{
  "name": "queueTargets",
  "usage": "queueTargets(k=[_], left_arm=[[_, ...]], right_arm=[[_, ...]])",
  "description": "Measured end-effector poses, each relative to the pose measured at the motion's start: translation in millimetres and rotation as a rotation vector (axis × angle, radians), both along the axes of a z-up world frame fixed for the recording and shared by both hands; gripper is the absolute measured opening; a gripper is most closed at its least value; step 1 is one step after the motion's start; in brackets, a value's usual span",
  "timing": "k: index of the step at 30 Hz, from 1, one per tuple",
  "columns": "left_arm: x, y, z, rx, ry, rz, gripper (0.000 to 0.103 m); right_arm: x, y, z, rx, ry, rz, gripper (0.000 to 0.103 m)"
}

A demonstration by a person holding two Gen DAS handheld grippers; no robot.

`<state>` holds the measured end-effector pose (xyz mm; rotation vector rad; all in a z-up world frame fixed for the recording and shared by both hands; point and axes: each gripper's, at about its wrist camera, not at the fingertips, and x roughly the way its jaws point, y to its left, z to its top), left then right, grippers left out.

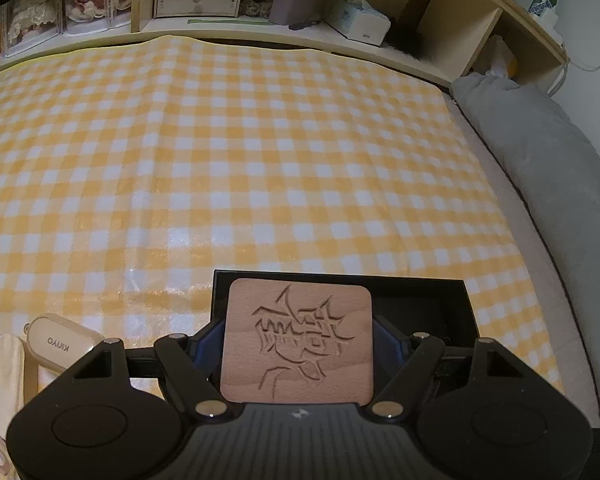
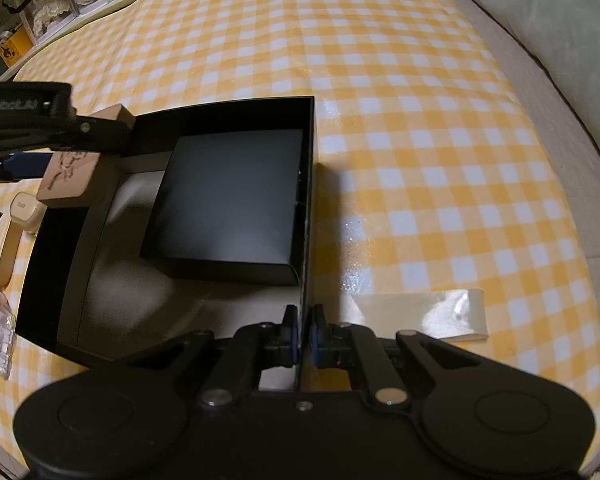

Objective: Organize rigid objects
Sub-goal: 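Carry the wooden block with the left tool into the open box beside the black box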

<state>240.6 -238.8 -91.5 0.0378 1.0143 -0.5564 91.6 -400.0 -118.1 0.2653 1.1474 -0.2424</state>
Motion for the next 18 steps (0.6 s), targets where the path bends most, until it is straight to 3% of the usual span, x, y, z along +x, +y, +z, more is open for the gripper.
queueTargets(k=[9,18], left_arm=[[9,-7,-12,0.005,-0.009,0.004,0.077],[2,-9,-9,0.007,-0.041,-0.036,0.088]], right_arm=[[0,-1,-1,-0.001,0.000,0.000,0.007],[0,0,0,-0.001,0.000,0.000,0.007]])
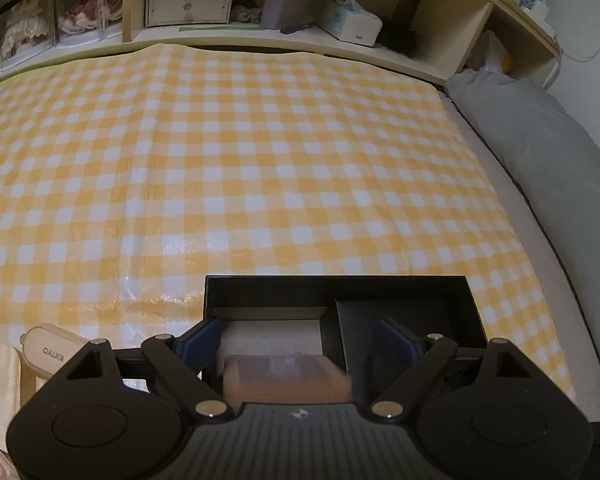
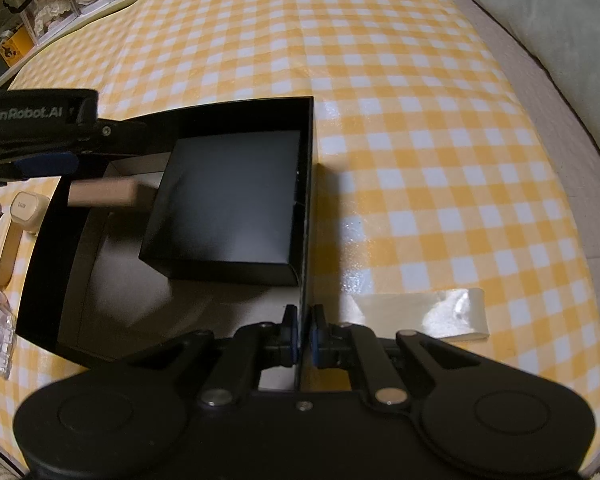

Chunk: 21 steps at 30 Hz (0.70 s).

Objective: Organize rigid objects
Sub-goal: 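Carry the wooden block with the left tool into the open box beside the black box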

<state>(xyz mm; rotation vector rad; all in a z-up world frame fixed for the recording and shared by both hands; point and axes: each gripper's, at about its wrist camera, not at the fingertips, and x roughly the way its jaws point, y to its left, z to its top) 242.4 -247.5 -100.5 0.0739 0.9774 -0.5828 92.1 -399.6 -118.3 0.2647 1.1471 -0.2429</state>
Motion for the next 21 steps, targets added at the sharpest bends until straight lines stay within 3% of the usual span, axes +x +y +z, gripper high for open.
queueTargets(k=[11,21], left_arm=[[-21,12,13,0.014,-0.012,-0.065,0.088],[-48,27,16,0.038,0.055,-0.094,0.089]], right_arm=[[0,0,0,-0.002,0.001,0.000,0.007],[1,1,0,-0.003,0.002,0.000,0.007]])
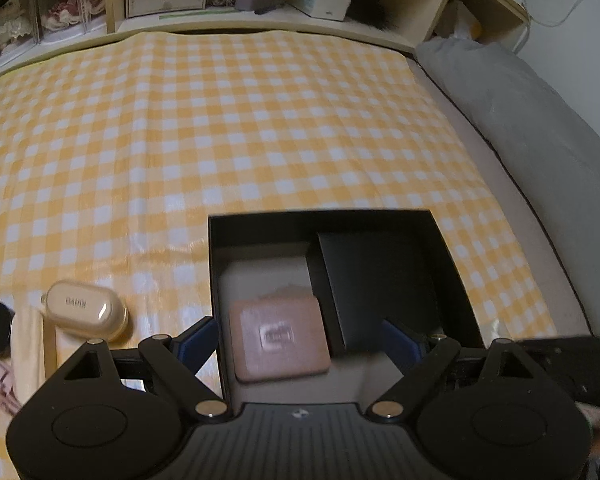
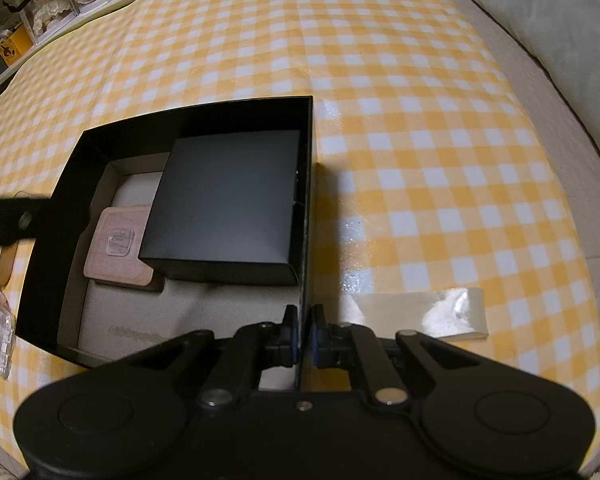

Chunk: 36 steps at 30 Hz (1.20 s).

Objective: Organize rigid objects
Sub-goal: 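Carry the wooden block with the left tool into the open box beside the black box, then open the left tool to release the wooden block and lift away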

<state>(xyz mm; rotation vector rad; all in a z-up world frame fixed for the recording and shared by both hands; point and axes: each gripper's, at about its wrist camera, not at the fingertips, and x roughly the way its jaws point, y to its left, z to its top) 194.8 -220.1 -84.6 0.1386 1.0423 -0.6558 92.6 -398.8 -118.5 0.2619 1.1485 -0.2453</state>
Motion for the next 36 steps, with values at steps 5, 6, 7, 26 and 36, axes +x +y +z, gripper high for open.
queueTargets(k=[5,6,7,26,36], left_arm=[[-15,0,3,0.003,0.043,-0.036,0.065],[-17,-1,2,0.011,0.056,-0.043,0.053],[-19,-3,1,0.021,0.069,-0.053,0.042],[24,-41,-59,0.194,0.072,0.044,0.007],[47,-48,-53,0.135,0.078,0.050,0.007]], right_arm=[[1,-2,-2,-0.004,0.004,0.001,0.007],[1,-2,-2,-0.005,0.005,0.002,0.007],[1,-2,-3,-0.006,0.005,0.003,0.007],[0,0,0,-0.004,0.005,0.005,0.007],[1,0,0,-0.004,0.008,0.004,0.007]])
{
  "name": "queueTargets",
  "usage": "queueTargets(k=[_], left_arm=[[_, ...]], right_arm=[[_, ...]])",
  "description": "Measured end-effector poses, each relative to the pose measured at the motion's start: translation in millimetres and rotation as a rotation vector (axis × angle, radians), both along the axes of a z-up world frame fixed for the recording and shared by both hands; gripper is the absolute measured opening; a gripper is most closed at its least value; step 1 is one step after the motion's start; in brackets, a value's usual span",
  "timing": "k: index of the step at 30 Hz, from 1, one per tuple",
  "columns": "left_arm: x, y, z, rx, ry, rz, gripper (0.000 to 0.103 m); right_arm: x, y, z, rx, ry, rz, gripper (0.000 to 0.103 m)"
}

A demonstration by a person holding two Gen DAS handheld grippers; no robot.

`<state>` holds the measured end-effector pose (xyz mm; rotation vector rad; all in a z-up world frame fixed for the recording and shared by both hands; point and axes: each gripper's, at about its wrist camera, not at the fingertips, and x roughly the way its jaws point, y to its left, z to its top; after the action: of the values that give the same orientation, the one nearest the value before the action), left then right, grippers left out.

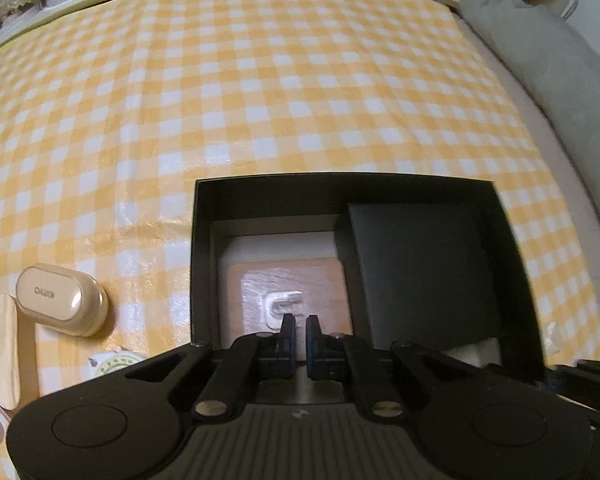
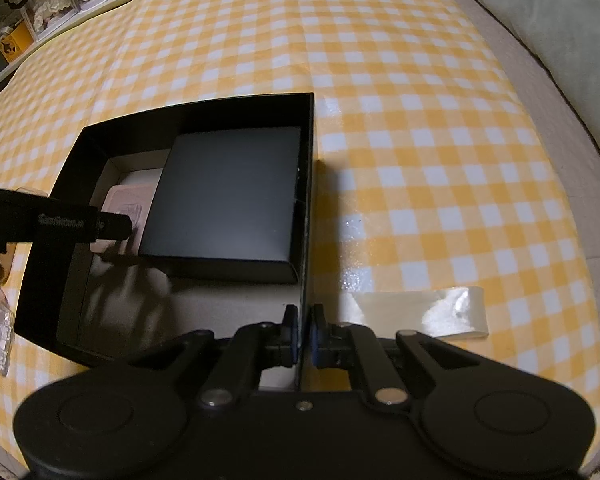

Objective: Organize rigid objects
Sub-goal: 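Open the left tool to release the wooden block and lift away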

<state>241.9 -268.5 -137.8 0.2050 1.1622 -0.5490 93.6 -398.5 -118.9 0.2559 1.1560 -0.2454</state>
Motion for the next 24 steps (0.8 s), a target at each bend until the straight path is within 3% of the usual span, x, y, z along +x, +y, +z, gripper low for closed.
queueTargets(k=[5,9,11,16,24], left_arm=[[1,8,15,-0.009,0.027,-0.037,0.007],[-24,25,27,-0.026,0.026,-0.063,0.007],[-41,32,32,-0.037,0.010,-0.083,0.013],[-63,48,53,-0.058,-0.052,-0.109,0.072],[-82,68,78,-0.075,-0.155,-0.116,0.100]], right_arm=[[-1,0,0,-0.003,0.003,0.002,0.007],[0,0,0,-0.002,0.003,0.001,0.007],[0,0,0,-0.003,0.004,0.001,0.007],[0,0,0,-0.003,0.004,0.002,0.007],[0,1,0,-0.005,0.005,0.002,0.007]])
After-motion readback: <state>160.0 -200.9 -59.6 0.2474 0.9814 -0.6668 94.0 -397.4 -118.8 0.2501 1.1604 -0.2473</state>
